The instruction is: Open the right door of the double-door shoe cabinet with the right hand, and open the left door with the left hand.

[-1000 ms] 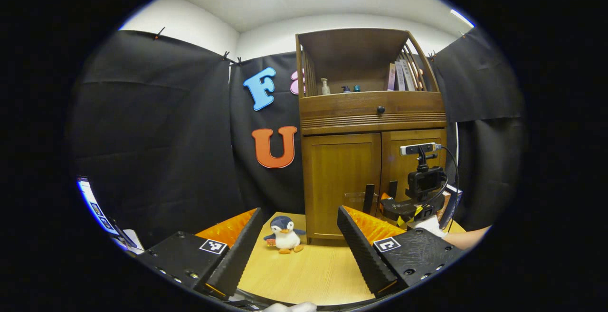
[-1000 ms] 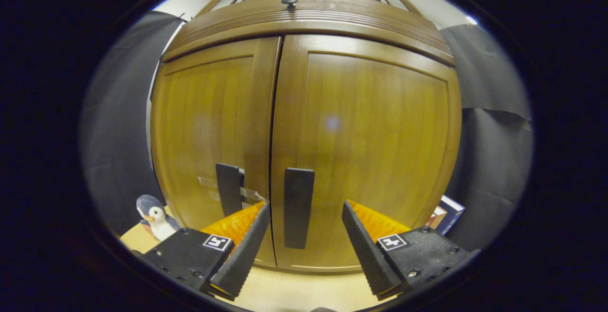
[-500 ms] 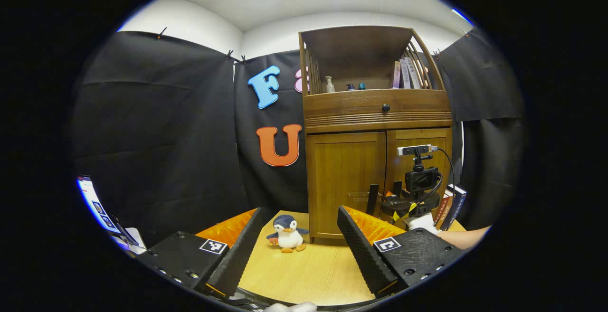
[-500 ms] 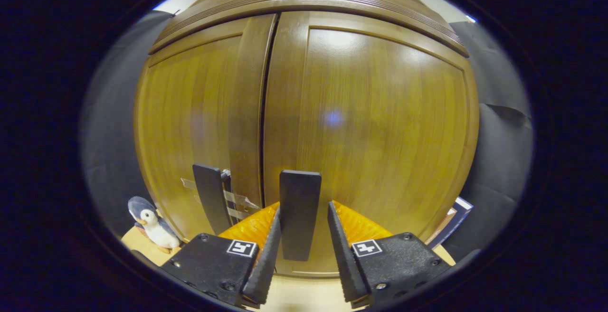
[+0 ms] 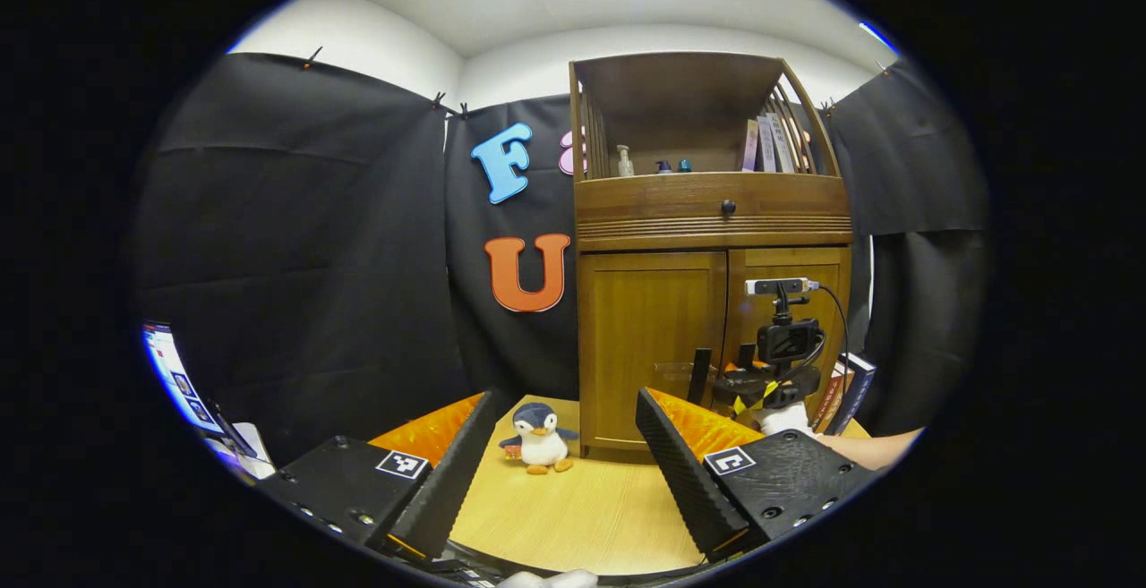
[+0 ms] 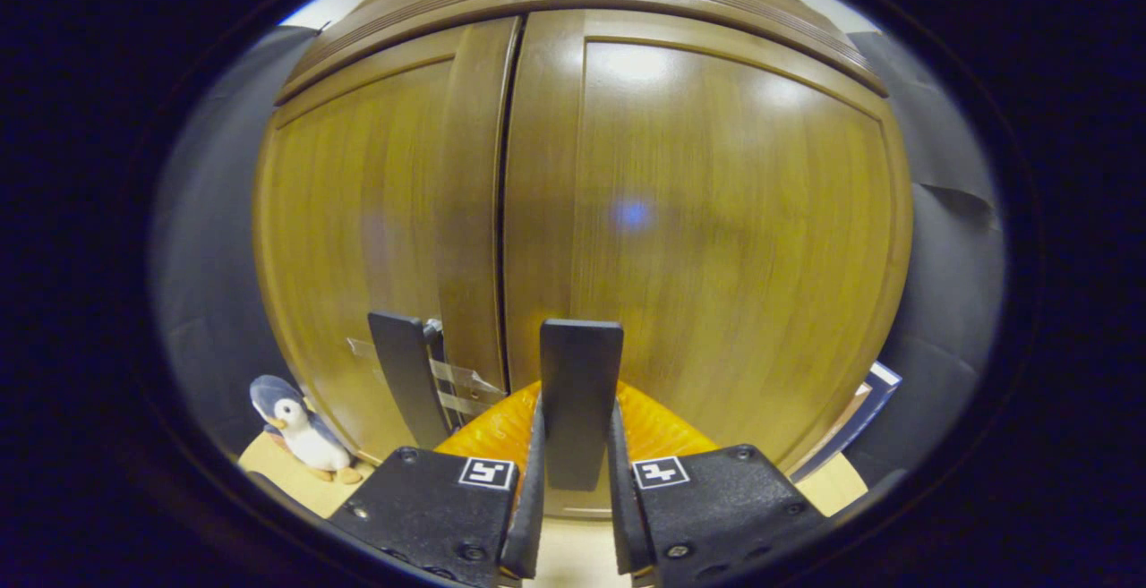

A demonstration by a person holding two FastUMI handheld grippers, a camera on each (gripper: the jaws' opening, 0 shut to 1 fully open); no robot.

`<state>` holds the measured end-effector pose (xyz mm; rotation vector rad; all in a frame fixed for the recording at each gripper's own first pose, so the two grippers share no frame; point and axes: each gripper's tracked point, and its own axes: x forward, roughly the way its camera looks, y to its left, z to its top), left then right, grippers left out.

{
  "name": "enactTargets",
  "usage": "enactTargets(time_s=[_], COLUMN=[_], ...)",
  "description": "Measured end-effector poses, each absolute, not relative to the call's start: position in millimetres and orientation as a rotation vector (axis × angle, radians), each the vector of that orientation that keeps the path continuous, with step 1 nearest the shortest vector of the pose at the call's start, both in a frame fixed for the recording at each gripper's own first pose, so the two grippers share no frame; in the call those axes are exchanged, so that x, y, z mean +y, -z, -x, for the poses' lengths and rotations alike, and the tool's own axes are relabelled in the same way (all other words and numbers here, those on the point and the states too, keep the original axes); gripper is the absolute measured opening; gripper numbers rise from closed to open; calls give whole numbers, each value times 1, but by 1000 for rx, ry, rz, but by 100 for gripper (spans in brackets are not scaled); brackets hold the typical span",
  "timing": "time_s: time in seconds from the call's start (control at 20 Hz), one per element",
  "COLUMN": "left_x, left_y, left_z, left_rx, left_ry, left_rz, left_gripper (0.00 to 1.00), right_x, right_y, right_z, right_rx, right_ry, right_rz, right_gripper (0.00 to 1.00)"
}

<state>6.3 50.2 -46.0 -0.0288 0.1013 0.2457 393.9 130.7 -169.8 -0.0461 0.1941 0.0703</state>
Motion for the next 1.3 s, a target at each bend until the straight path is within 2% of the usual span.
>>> enactTargets(time_s=[0.05,0.1,0.15,0.2,0.3,0.35,0.4,0.45,1.2,1.3], left_x=[50,50,49,49,51,51,50,50,37,37], left_y=[47,47,48,49,51,52,52,52,53,52], left_z=[-5,0,4,10,15,16,17,18,23,23], left_rx=[102,101,100,100,101,100,100,99,84,83], left_ry=[-246,-248,-247,-247,-248,-247,-246,-245,-171,-161], left_rz=[32,37,41,43,42,43,44,45,40,40], left_gripper=[96,90,100,96,96,89,90,96,96,96], right_x=[130,129,129,128,126,124,122,120,65,56], right_y=[170,172,172,171,172,172,172,172,176,176], right_z=[-392,-387,-381,-374,-364,-357,-351,-344,-249,-239], right_rx=[199,201,200,200,199,198,196,193,195,196], right_ry=[-74,-77,-79,-82,-94,-100,-106,-111,-125,-114], right_rz=[45,47,51,56,59,63,66,70,83,78], right_gripper=[35,34,34,34,34,34,34,34,34,31])
